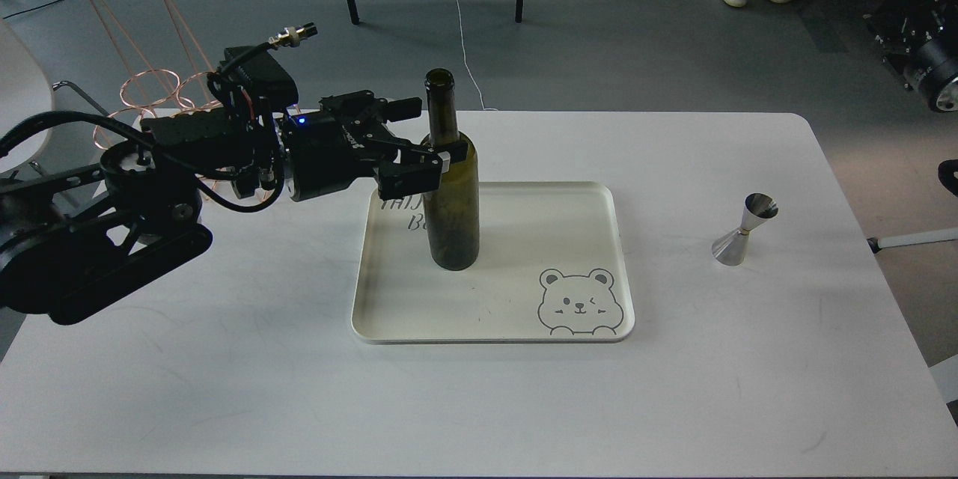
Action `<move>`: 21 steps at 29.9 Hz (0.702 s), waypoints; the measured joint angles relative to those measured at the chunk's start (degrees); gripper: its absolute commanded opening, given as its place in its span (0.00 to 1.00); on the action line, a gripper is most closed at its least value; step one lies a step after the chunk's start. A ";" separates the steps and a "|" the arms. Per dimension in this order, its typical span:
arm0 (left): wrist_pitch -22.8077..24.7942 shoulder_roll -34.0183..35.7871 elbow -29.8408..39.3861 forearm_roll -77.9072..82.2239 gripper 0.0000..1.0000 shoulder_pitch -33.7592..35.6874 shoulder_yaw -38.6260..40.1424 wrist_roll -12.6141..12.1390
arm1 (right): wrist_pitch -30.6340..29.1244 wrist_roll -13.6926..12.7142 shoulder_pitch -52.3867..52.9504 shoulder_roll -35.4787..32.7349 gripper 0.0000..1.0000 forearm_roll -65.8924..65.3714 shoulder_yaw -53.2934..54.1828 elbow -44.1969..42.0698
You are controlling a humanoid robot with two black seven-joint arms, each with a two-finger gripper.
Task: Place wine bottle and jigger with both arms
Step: 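Reach the left gripper to the wine bottle neck and grasp it, then lift the green wine bottle and carry it over the copper rack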
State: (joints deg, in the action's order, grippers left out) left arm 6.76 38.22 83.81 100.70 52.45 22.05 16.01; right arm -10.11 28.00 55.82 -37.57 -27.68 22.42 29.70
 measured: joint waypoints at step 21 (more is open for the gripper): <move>-3.26 -0.99 -2.36 -0.42 0.19 1.08 0.09 -1.55 | 0.08 0.00 -0.03 0.47 0.97 0.00 -0.03 -0.26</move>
State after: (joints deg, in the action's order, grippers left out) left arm 3.50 37.24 81.45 100.28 53.52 22.15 14.46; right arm -10.02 28.00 55.79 -37.09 -27.69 22.38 29.44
